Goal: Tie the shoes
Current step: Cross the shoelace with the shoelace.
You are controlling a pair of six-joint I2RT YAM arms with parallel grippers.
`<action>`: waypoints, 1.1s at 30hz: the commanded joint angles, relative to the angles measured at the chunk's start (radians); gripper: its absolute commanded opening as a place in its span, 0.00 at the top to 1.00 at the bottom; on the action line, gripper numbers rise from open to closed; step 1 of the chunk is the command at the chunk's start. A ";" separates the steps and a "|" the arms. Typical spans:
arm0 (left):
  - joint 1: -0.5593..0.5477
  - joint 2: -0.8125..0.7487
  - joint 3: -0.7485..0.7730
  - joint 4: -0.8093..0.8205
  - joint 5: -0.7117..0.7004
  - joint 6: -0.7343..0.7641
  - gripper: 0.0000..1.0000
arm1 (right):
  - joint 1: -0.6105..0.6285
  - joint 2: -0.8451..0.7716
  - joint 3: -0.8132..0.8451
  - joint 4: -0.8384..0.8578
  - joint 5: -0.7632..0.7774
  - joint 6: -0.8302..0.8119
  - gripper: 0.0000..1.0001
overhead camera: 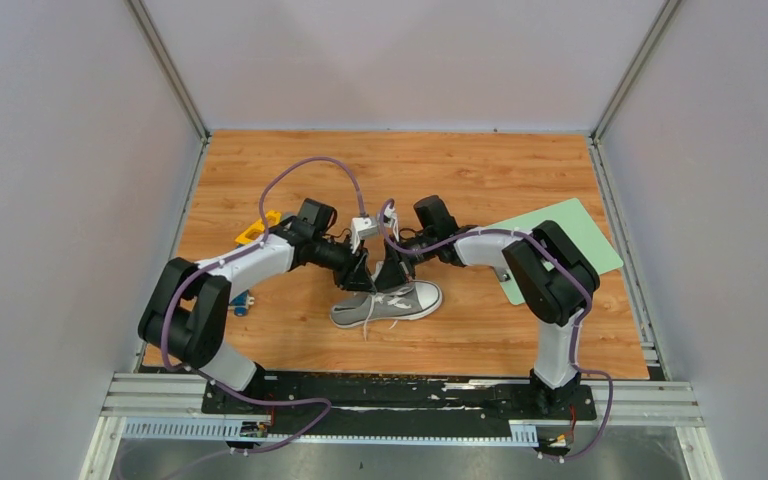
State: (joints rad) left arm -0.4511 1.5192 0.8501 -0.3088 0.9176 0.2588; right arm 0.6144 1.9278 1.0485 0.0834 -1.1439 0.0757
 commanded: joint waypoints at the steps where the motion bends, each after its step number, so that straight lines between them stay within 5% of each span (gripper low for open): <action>1: 0.015 0.046 0.087 -0.067 0.147 0.120 0.63 | 0.004 -0.045 0.004 -0.002 -0.024 -0.033 1.00; 22: 0.029 0.093 0.126 -0.143 0.163 0.198 0.92 | 0.006 -0.030 0.030 -0.051 -0.044 -0.063 0.96; 25: 0.029 0.081 0.115 -0.124 0.155 0.183 1.00 | 0.006 -0.020 0.046 -0.076 -0.041 -0.064 0.93; 33: 0.029 -0.056 0.000 0.031 0.082 0.078 1.00 | -0.025 -0.016 0.087 -0.255 -0.168 -0.097 0.76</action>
State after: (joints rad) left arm -0.4236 1.5604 0.8913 -0.3733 1.0241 0.3912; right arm 0.6094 1.9244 1.1000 -0.0830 -1.2015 0.0116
